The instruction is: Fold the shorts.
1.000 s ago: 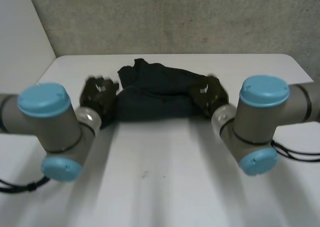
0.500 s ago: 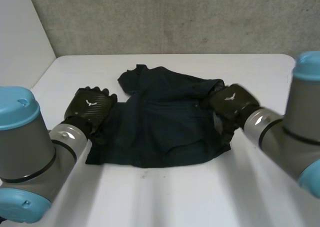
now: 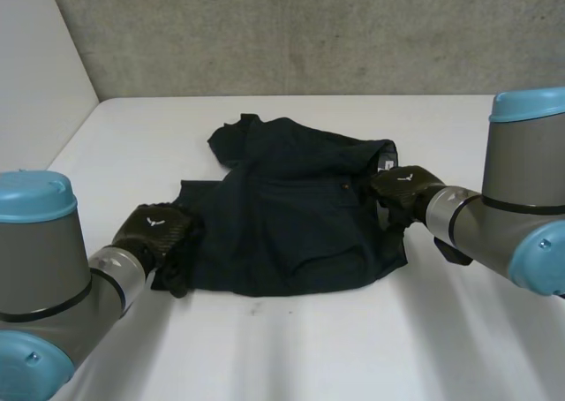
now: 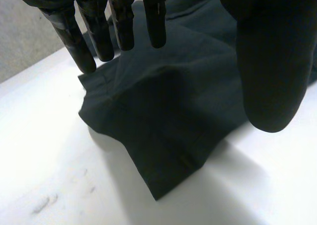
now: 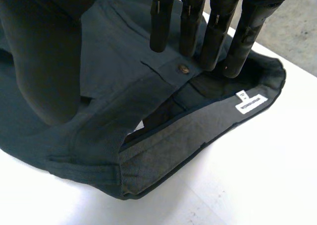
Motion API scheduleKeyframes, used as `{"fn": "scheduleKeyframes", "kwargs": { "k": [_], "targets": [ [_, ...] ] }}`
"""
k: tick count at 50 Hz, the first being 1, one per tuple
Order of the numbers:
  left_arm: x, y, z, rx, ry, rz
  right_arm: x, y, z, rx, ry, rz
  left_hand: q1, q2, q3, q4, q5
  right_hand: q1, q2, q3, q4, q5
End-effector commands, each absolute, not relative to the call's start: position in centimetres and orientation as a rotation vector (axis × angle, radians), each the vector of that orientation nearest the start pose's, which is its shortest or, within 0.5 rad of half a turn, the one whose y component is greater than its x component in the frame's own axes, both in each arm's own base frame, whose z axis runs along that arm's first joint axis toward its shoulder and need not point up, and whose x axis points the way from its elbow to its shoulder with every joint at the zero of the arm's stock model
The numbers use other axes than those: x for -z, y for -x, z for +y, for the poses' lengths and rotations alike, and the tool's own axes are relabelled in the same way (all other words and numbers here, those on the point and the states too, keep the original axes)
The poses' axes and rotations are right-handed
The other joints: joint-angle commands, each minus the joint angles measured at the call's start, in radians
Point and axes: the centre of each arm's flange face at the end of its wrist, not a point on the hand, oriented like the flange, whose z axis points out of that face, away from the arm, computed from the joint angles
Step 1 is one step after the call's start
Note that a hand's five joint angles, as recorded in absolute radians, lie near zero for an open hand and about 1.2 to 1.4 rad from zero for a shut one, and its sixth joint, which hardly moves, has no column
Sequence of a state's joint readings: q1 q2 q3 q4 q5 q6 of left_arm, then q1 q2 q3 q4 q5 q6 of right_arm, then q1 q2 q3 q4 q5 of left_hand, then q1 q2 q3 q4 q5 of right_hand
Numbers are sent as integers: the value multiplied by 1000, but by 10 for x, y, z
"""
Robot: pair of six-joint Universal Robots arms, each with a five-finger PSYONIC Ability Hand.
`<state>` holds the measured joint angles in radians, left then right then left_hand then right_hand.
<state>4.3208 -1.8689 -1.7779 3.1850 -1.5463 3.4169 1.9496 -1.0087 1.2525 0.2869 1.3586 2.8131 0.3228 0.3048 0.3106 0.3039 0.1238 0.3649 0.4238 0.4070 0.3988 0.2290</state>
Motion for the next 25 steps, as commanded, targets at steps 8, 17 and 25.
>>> {"fn": "scheduleKeyframes", "kwargs": {
  "k": [8, 17, 25],
  "targets": [
    [-157, 236, -229, 1663, -915, 2602, -136, -285, -305, 1324, 1053, 2391, 14, 32, 26, 33, 38, 210, 151, 168, 176, 171],
    [-156, 235, -228, 1654, -919, 2605, -157, -287, -299, 1380, 1039, 2340, 17, 35, 29, 36, 41, 1031, 972, 989, 997, 993],
    [-153, 234, -227, 1644, -918, 2601, -189, -276, -280, 1487, 1028, 2267, 46, 64, 58, 65, 71, 1031, 972, 989, 997, 993]
  ]
}}
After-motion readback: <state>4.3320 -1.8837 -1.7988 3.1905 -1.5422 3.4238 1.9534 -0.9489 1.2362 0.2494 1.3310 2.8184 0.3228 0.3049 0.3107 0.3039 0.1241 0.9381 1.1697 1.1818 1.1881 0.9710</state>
